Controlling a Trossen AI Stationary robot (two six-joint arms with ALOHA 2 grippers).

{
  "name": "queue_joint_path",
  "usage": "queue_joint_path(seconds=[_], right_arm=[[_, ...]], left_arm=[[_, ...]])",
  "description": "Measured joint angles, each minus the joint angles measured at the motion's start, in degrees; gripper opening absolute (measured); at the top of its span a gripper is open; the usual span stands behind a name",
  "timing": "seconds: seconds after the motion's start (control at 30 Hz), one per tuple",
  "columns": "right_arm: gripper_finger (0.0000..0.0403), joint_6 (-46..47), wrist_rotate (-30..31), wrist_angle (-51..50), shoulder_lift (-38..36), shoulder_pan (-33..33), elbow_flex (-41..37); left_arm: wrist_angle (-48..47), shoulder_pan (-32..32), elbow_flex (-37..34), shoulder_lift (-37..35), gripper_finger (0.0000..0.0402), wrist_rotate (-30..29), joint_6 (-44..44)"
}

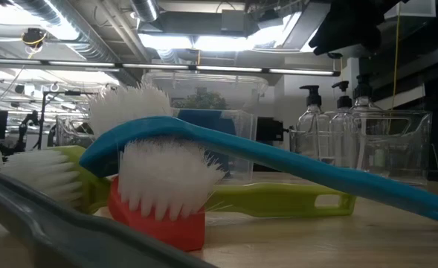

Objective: Pick & Place Kitchen Sink Supplies
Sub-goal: Put the transparent bottle into the right transparent bin

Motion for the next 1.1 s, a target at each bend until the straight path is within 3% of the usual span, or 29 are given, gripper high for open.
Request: queue_joint_path(seconds=[0.2,0.4,0.63,1.1], right_arm=[[0.0129,-0.33,0.02,0.22,0.0,0.01,0.0],[0.0129,-0.35,0.02,0.25,0.0,0.02,0.0],[0.0129,-0.35,0.02,0.27,0.0,0.01,0.0],[0.0129,-0.37,0.02,0.27,0.0,0.02,0.0]], left_arm=[[-1.4,-1.13,0.0,1.55,0.0367,-3.51,-0.94],[-1.53,-1.15,0.0,3.91,0.0367,0.69,0.02],[-2.6,-1.15,0.0,4.22,0.0361,-0.64,0.54],[-3.17,-1.13,0.0,4.22,0.0254,-1.38,0.67]])
